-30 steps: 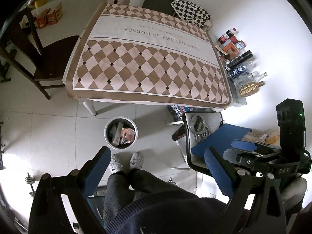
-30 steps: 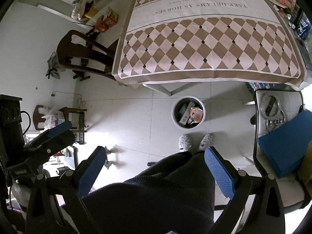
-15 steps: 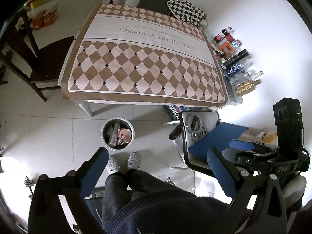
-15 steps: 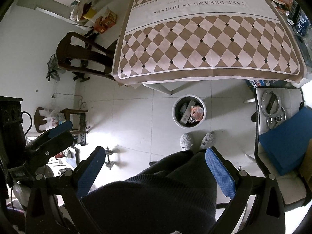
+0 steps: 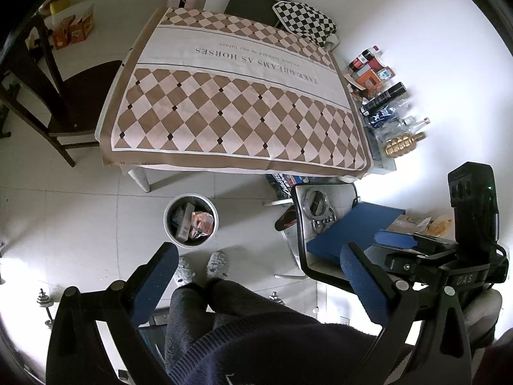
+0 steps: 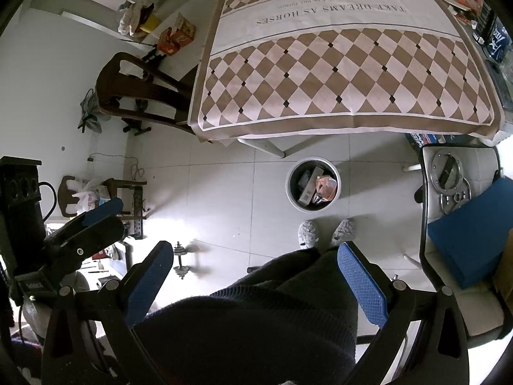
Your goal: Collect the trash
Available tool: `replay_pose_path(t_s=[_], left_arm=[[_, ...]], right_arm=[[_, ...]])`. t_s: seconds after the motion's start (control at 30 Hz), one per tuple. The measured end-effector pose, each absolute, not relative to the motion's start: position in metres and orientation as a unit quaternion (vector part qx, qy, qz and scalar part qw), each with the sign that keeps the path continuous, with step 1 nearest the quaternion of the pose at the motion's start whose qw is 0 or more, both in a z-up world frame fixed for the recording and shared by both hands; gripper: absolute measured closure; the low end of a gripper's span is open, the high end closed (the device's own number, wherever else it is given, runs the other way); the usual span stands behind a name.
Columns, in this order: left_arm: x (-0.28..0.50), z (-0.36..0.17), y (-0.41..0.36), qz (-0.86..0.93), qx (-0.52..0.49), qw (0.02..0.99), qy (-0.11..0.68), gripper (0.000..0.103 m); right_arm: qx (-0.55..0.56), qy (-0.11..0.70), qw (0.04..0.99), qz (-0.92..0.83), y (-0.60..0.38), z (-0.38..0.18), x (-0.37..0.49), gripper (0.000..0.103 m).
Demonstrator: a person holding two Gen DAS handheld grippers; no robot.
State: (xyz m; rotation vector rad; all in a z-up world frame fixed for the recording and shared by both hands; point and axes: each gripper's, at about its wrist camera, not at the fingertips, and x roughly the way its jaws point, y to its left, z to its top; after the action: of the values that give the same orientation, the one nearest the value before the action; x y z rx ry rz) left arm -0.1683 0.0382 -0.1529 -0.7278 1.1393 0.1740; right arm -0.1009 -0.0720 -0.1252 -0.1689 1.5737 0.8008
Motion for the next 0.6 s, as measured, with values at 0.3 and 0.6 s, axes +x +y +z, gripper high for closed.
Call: replay_pose_path(t_s=[0.3, 0.6], left_arm=[[-0.171, -0.151, 0.04, 0.076, -0.337, 0.777, 0.527, 0.0], [-0.172, -0.149, 0.04, 0.073, -0.336, 0.777, 0.527, 0.0]], right_arm=[[-0.069, 0.689, 0.628, 0.355, -0.072, -0.118, -0.109, 0.0], [-0.07, 0.69, 0.624, 0.36, -0.077, -0.115, -0.111, 0.0]])
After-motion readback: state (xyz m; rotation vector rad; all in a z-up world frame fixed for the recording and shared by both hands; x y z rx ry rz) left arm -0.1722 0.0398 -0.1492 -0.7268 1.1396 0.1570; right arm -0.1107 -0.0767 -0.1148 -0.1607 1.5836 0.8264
